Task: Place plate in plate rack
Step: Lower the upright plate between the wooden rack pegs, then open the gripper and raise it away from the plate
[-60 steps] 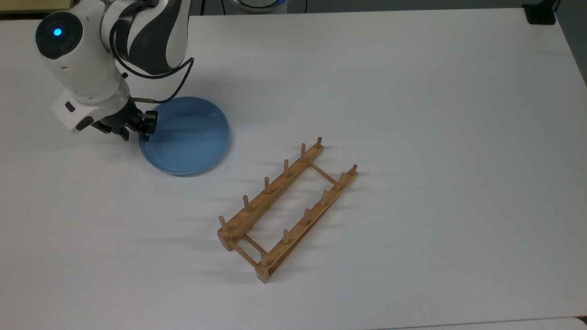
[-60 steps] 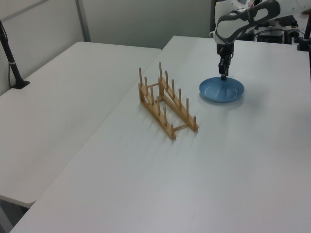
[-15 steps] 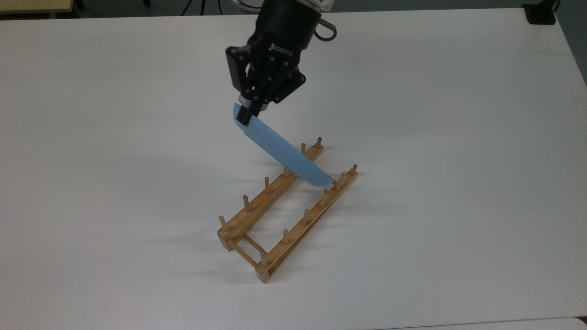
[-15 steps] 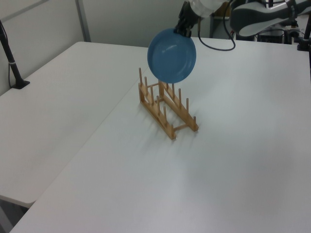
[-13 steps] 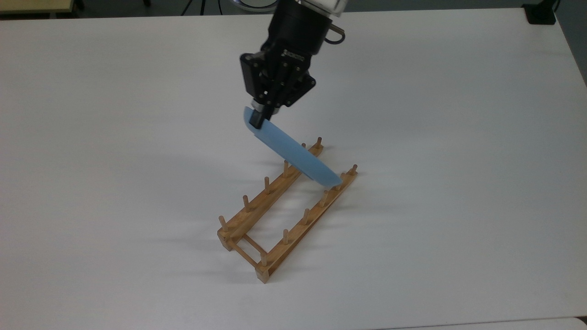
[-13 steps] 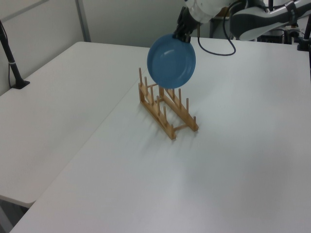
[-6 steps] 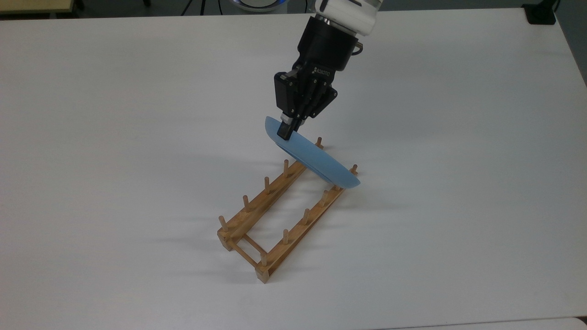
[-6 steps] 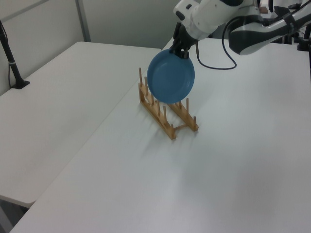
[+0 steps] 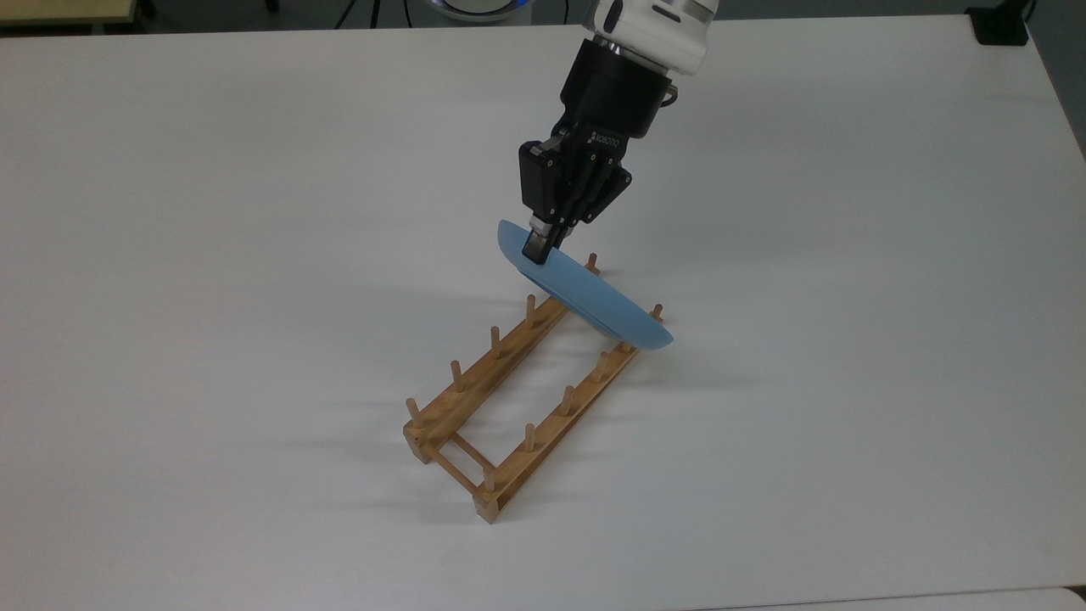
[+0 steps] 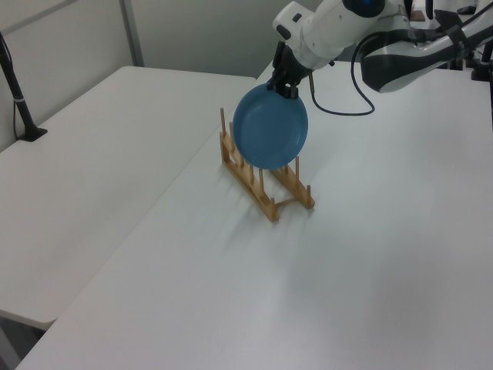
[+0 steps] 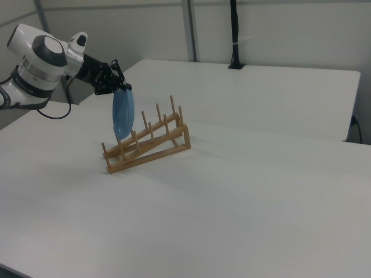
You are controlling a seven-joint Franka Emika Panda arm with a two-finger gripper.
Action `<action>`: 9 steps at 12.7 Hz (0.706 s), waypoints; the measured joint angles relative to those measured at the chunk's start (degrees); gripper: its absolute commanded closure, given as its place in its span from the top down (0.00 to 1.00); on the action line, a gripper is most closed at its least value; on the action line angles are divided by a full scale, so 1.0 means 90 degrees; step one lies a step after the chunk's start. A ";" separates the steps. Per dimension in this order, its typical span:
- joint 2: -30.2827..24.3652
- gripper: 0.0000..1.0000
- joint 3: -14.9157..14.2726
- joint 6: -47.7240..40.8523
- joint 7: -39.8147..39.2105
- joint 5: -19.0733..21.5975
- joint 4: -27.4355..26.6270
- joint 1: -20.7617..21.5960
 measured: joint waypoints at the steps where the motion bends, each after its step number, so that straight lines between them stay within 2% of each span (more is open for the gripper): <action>1: 0.0003 0.02 0.0003 0.0000 0.0001 -0.0047 -0.0001 0.0000; 6: 0.0027 0.00 0.0006 0.0000 0.0063 -0.0268 -0.0001 0.0000; 9: 0.0076 0.03 0.0008 -0.0047 0.0076 -0.0529 -0.0004 0.0002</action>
